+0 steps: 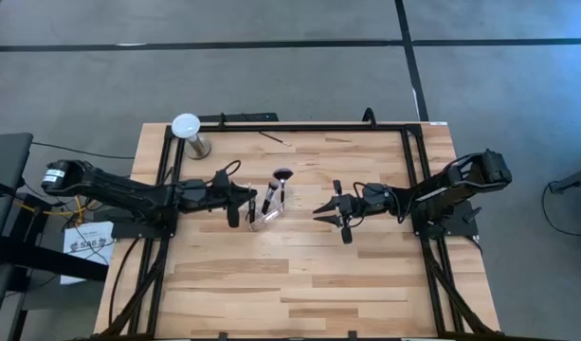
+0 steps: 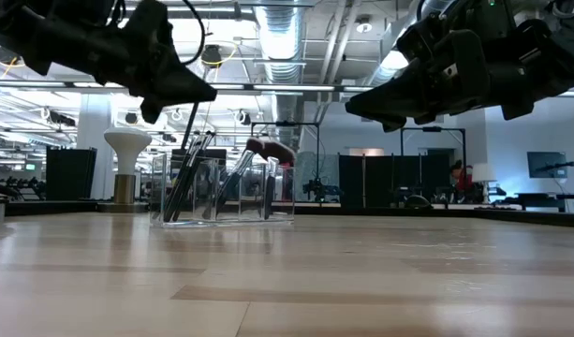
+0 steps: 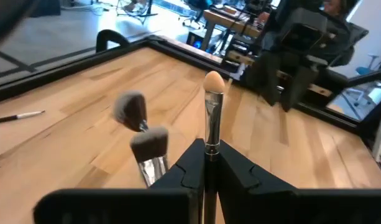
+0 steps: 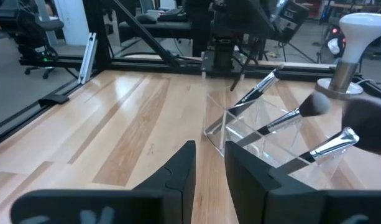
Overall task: Put items in baskets/containers
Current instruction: Put the white eyeshadow brush into the left section of the transparent organizer, then put the liner brush into the left section of the transparent organizer
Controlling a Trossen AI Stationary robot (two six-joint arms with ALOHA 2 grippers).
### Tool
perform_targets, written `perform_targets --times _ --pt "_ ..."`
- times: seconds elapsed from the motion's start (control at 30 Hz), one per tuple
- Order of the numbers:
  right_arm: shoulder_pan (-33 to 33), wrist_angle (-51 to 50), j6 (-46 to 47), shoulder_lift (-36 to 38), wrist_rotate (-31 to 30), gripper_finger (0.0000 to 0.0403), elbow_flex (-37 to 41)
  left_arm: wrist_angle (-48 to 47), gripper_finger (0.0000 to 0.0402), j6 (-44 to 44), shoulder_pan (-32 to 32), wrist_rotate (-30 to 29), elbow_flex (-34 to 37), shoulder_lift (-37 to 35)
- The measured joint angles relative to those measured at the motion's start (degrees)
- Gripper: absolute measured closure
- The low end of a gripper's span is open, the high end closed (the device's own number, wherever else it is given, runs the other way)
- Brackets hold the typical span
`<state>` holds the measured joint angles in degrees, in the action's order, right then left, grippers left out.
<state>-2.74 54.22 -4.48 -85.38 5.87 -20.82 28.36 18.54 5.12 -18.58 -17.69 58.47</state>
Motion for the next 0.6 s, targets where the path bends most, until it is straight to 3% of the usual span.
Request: perform_targets --times 0.2,0.6 --pt "0.0 -0.2 0.0 0.0 0.0 0.0328 0.0 0.1 0.0375 0.4 -1.6 0.9 0.0 1.7" --pt "0.0 -0.3 0.0 0.0 0.1 0.0328 0.0 0.1 0.0331 0.4 -1.8 3.1 0.0 2.0"
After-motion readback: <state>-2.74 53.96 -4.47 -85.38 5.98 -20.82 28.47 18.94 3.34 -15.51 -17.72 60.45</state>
